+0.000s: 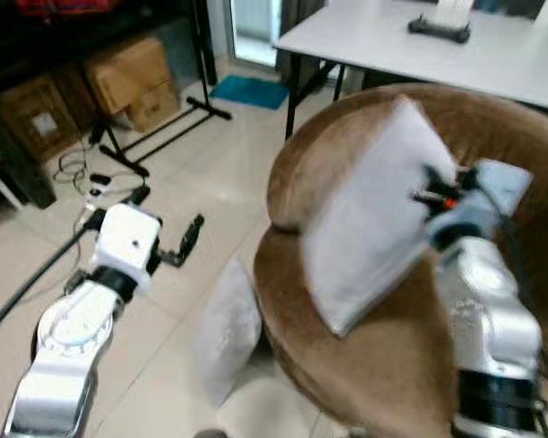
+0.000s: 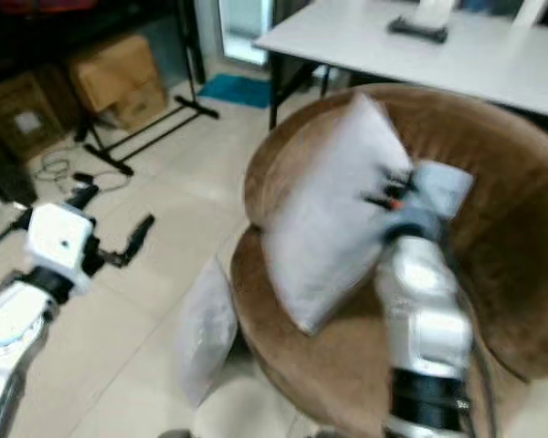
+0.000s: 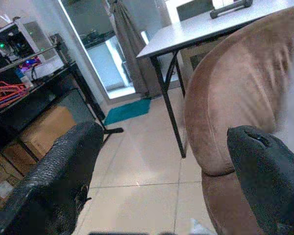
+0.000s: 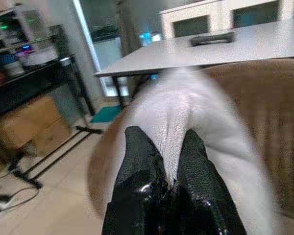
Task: Move the pillow to the sofa from floor
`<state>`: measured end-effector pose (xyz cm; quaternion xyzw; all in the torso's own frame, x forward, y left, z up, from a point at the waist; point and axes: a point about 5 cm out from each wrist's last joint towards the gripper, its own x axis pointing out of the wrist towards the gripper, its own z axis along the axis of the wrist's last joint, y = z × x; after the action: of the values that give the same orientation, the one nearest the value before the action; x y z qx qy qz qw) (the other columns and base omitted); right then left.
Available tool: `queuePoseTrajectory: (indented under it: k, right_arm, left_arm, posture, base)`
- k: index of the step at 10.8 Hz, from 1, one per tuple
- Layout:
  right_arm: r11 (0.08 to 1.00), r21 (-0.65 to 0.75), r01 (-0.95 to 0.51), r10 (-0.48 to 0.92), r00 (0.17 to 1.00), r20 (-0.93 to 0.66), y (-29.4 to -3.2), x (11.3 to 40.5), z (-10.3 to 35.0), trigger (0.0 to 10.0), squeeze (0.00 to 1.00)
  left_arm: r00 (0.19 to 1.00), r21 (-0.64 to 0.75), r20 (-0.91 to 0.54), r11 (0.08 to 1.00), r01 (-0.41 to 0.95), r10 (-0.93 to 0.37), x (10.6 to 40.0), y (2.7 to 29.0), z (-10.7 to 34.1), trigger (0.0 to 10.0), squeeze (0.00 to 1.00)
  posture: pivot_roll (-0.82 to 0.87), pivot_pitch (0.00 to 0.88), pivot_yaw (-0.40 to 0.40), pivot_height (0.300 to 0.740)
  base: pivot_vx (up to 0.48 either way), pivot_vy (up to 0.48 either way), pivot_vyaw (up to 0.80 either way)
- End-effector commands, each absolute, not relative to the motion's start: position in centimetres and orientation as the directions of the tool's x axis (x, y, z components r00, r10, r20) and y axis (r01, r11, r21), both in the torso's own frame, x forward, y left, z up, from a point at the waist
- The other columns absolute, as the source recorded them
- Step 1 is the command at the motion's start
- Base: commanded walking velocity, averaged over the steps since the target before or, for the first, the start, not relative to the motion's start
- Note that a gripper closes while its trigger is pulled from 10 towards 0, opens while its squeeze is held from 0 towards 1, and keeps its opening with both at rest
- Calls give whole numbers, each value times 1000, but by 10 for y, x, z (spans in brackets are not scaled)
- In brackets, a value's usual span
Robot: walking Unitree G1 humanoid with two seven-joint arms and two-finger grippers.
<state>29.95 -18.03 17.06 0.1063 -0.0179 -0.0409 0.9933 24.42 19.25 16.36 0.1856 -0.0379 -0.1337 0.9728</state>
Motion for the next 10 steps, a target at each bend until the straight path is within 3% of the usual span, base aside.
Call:
queuePoseTrajectory:
  k: [1,3,8,10]
  right_arm:
    - [979,192,74,-88,994,67,-184,298,179,10000,0]
    - [978,199,64,-77,996,55,-185,299,182,10000,0]
    - [981,194,11,-21,999,48,-176,308,188,10000,0]
    - [986,157,-53,46,998,53,-172,309,188,10000,0]
  left_arm:
    - [961,380,19,891,248,-276,244,193,163,10000,0]
    - [962,382,31,893,239,-270,247,192,164,10000,0]
    - [970,355,61,913,200,-236,246,192,167,10000,0]
    - [968,345,58,914,211,-245,246,191,167,10000,0]
  posture:
    - [81,0,34,740]
    - [85,0,25,740]
    - [104,0,-1,740]
    - [102,0,1,740]
  base:
    - [0,0,0]
    - [0,0,-250]
    - [0,0,-800]
    - [141,0,-284]
